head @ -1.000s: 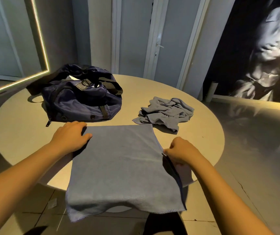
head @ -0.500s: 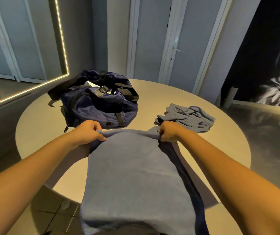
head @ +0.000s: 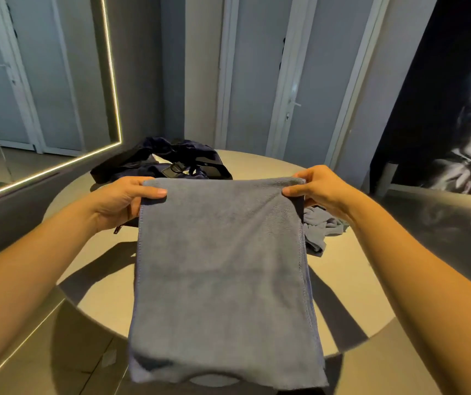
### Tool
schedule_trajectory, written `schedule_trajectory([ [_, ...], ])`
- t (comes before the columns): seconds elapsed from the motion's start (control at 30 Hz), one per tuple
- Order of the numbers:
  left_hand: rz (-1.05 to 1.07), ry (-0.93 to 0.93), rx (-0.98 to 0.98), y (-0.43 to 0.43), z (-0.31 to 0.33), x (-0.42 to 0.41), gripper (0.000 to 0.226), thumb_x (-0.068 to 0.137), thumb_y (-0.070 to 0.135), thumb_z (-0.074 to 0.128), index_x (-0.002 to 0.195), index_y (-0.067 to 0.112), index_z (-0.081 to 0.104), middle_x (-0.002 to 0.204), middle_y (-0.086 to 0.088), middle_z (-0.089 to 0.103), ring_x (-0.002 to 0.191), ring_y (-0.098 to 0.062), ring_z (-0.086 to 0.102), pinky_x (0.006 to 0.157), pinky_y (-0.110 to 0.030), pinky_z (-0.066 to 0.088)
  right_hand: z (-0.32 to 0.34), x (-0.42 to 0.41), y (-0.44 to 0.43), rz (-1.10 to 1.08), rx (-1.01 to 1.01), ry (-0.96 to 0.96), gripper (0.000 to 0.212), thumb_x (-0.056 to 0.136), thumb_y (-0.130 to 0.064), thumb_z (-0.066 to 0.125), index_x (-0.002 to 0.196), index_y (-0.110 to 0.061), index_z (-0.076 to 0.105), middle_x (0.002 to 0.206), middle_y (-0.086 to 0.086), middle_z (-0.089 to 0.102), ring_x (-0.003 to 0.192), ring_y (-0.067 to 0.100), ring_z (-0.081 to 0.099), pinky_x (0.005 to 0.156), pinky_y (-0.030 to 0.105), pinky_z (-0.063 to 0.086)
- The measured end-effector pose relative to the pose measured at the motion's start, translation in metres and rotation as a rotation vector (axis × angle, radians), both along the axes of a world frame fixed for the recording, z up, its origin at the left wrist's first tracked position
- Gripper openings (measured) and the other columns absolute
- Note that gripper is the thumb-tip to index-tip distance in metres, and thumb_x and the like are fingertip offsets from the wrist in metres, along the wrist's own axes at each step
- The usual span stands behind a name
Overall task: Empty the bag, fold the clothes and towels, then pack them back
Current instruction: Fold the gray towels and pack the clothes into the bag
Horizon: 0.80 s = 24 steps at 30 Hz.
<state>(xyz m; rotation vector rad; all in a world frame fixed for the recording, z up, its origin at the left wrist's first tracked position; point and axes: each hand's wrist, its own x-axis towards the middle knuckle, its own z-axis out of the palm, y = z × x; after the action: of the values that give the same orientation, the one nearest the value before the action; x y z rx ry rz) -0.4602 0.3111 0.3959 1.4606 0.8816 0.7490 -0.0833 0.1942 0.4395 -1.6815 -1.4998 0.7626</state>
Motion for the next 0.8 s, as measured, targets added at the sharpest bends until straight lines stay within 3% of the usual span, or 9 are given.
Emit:
schedule_trajectory([
  [0.1, 0.022, -0.145, 0.036, -0.006, 0.008, 0.0, 0.053, 0.075, 0.027, 0.074, 0.125, 0.011, 0.069, 0.113, -0.011, 0.075, 0.092, -0.019, 0.075, 0.07, -0.026, 0.061, 0.012, 0.007, -0.011, -0.006, 0.028, 0.091, 0.016, 0.094, -0.009, 0.068, 0.106, -0.001, 0.074, 0.104, 0.02, 0.074, 0.096, 0.029, 0.069, 0.075, 0.035, 0.059],
  [0.27, 0.008, -0.192, 0.06, -0.014, 0.025, -0.006, 0.03, 0.101, 0.017, 0.053, 0.126, 0.008, 0.067, 0.107, -0.006, 0.074, 0.09, -0.014, 0.073, 0.071, -0.023, 0.06, 0.026, 0.018, -0.027, 0.061, -0.033, 0.169, 0.024, 0.097, -0.007, 0.062, 0.115, 0.008, 0.069, 0.112, 0.025, 0.07, 0.094, 0.026, 0.067, 0.072, 0.03, 0.057],
  [0.37, 0.058, -0.109, 0.127, -0.012, 0.033, -0.001, 0.024, 0.101, 0.018, 0.057, 0.118, 0.008, 0.07, 0.098, -0.003, 0.076, 0.09, -0.016, 0.072, 0.073, -0.025, 0.058, 0.028, 0.025, -0.024, -0.012, 0.021, 0.106, 0.019, 0.099, -0.01, 0.061, 0.109, 0.001, 0.073, 0.105, 0.02, 0.073, 0.094, 0.029, 0.067, 0.077, 0.036, 0.058],
  [0.5, 0.248, 0.169, 0.272, 0.001, 0.03, 0.019, 0.014, 0.093, 0.021, 0.072, 0.105, 0.016, 0.077, 0.096, -0.003, 0.072, 0.089, -0.019, 0.059, 0.077, -0.031, 0.044, 0.02, 0.024, -0.001, -0.156, 0.081, -0.093, 0.012, 0.096, -0.013, 0.068, 0.101, -0.004, 0.075, 0.095, 0.015, 0.076, 0.092, 0.032, 0.073, 0.073, 0.034, 0.063],
  [0.57, 0.344, 0.207, 0.282, 0.008, 0.024, 0.03, 0.006, 0.09, 0.017, 0.076, 0.096, 0.016, 0.077, 0.094, -0.002, 0.07, 0.085, -0.016, 0.057, 0.072, -0.029, 0.042, 0.009, 0.024, 0.014, -0.212, 0.081, -0.205, 0.016, 0.094, -0.015, 0.071, 0.103, -0.002, 0.075, 0.093, 0.016, 0.075, 0.086, 0.031, 0.072, 0.076, 0.041, 0.064],
  [0.67, 0.403, 0.23, 0.257, 0.021, 0.015, 0.044, 0.003, 0.087, 0.012, 0.079, 0.09, 0.011, 0.078, 0.09, -0.003, 0.07, 0.089, -0.017, 0.06, 0.077, -0.033, 0.043, -0.008, 0.02, 0.029, -0.267, 0.041, -0.404, 0.02, 0.096, -0.02, 0.068, 0.102, -0.002, 0.077, 0.078, 0.014, 0.068, 0.069, 0.025, 0.06, 0.07, 0.042, 0.06],
  [0.73, 0.433, 0.233, 0.245, 0.026, 0.011, 0.05, 0.006, 0.087, 0.013, 0.079, 0.092, 0.011, 0.079, 0.093, -0.003, 0.07, 0.094, -0.02, 0.06, 0.08, -0.036, 0.045, -0.014, 0.017, 0.035, -0.304, 0.042, -0.38, 0.021, 0.099, -0.02, 0.064, 0.103, -0.002, 0.074, 0.07, 0.01, 0.064, 0.063, 0.023, 0.059, 0.058, 0.033, 0.058],
  [0.8, 0.461, 0.215, 0.253, 0.028, 0.009, 0.051, 0.005, 0.088, 0.016, 0.079, 0.092, 0.014, 0.078, 0.091, -0.004, 0.07, 0.088, -0.018, 0.061, 0.076, -0.033, 0.048, -0.015, 0.015, 0.036, -0.328, 0.047, -0.265, 0.022, 0.102, -0.017, 0.06, 0.107, -0.001, 0.072, 0.074, 0.013, 0.07, 0.061, 0.022, 0.067, 0.057, 0.03, 0.06],
])
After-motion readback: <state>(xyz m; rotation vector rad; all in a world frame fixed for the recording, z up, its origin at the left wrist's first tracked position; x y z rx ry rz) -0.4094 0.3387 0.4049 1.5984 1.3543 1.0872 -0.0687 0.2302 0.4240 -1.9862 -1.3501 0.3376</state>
